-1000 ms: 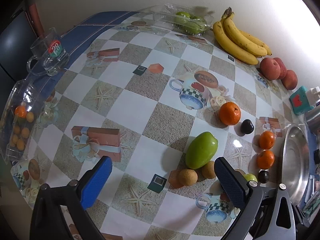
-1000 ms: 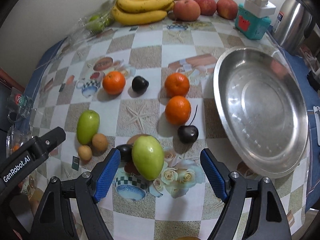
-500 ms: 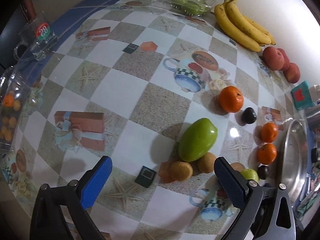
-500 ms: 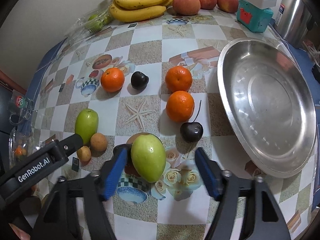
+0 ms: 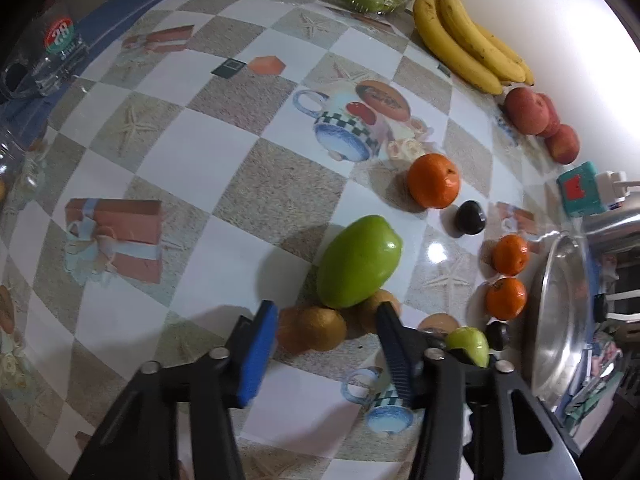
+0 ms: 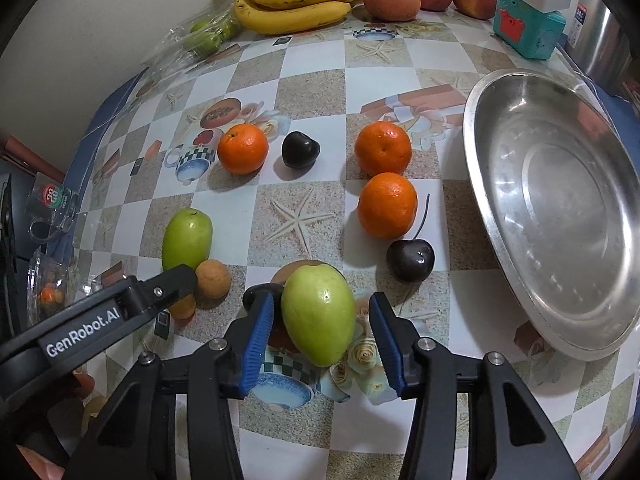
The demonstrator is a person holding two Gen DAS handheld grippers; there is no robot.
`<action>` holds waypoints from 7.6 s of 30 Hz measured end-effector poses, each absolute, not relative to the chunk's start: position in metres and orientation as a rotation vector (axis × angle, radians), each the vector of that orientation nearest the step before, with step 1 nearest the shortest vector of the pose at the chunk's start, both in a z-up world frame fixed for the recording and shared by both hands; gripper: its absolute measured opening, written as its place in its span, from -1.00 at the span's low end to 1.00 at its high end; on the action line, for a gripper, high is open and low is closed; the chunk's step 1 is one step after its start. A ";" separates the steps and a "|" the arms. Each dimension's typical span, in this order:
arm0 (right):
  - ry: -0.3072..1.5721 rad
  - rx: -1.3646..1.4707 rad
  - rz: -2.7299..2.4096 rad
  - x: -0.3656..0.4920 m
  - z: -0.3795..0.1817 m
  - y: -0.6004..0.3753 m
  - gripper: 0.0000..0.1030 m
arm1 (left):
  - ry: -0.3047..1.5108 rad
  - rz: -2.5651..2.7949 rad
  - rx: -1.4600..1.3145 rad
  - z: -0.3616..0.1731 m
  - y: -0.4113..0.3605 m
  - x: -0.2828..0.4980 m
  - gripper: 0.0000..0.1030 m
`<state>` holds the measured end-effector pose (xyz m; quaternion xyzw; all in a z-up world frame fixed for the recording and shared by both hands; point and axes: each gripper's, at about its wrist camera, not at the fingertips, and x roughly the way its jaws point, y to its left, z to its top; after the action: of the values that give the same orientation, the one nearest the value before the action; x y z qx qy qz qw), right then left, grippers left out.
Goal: Organize fruits
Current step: 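Close the right tool on the green apple while the left tool grasps the kiwi, then carry the green apple and the kiwi in both tools over the steel bowl, then open the right tool to drop the apple while the left tool releases the kiwi into the bowl, then withdraw both open tools from the steel bowl back over the table, then move the left tool to the green oval fruit while the right tool approaches a black cherry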
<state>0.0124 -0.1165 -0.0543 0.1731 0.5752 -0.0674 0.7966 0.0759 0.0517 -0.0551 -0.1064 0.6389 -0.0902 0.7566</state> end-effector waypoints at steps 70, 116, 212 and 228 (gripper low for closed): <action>1.050 0.588 -0.232 -0.013 0.006 -0.189 -0.20 | 1.178 -0.297 -0.136 0.017 0.004 0.069 -0.52; 0.995 0.742 -0.689 -0.038 -0.016 -0.354 -0.20 | 1.089 -0.686 0.257 -0.015 -0.229 0.048 -0.51; 1.115 0.536 -0.523 -0.015 0.005 -0.292 0.88 | 0.968 -0.144 0.058 0.029 -0.036 0.094 1.00; 1.142 0.399 -0.312 0.017 0.011 -0.209 0.88 | 0.975 -0.067 -0.008 0.038 0.032 0.095 1.00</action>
<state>0.0167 -0.2094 0.0106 0.1870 0.5345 -0.1461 0.8112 0.0954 0.0316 0.0378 -0.0039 0.4681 -0.0321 0.8831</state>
